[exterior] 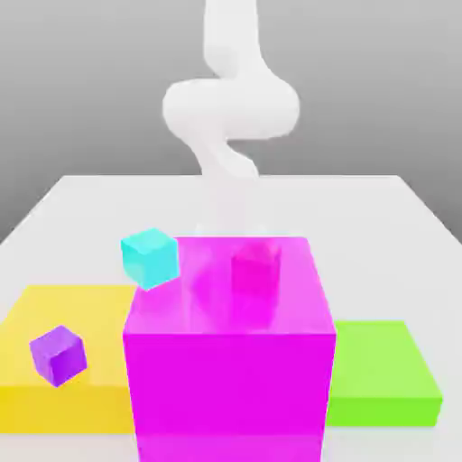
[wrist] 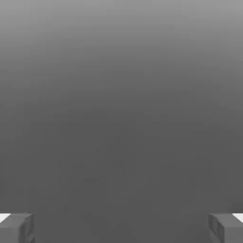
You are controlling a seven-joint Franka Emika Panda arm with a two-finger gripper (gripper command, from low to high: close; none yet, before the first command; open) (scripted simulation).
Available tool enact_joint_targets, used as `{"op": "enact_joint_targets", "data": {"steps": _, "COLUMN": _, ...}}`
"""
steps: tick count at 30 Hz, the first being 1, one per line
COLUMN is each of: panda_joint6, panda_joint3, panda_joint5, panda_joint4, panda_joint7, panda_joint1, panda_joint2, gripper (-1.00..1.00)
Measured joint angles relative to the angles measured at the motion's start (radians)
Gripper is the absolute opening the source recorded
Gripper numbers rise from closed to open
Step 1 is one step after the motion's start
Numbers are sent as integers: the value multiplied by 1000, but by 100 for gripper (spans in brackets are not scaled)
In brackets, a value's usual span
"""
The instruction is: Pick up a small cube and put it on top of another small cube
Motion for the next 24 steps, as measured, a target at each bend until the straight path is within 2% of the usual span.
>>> {"op": "enact_joint_targets", "data": {"steps": 6, "panda_joint6": 22, "panda_joint3": -36, "panda_joint5": -79, "panda_joint4": 67, "panda_joint7": -70, "panda_joint1": -44, "panda_joint2": 224, "gripper": 0}}
{"op": "enact_joint_targets", "data": {"steps": 12, "panda_joint6": 46, "panda_joint3": -94, "panda_joint5": -113, "panda_joint4": 132, "panda_joint7": -169, "panda_joint1": -79, "panda_joint2": 441, "gripper": 0}}
{"op": "enact_joint_targets", "data": {"steps": 17, "panda_joint6": 69, "panda_joint3": -147, "panda_joint5": -96, "panda_joint4": 185, "panda_joint7": -283, "panda_joint1": -119, "panda_joint2": 622, "gripper": 0}}
{"op": "enact_joint_targets", "data": {"steps": 24, "panda_joint6": 105, "panda_joint3": -172, "panda_joint5": -15, "panda_joint4": 258, "panda_joint7": -478, "panda_joint1": -214, "panda_joint2": 876, "gripper": 0}}
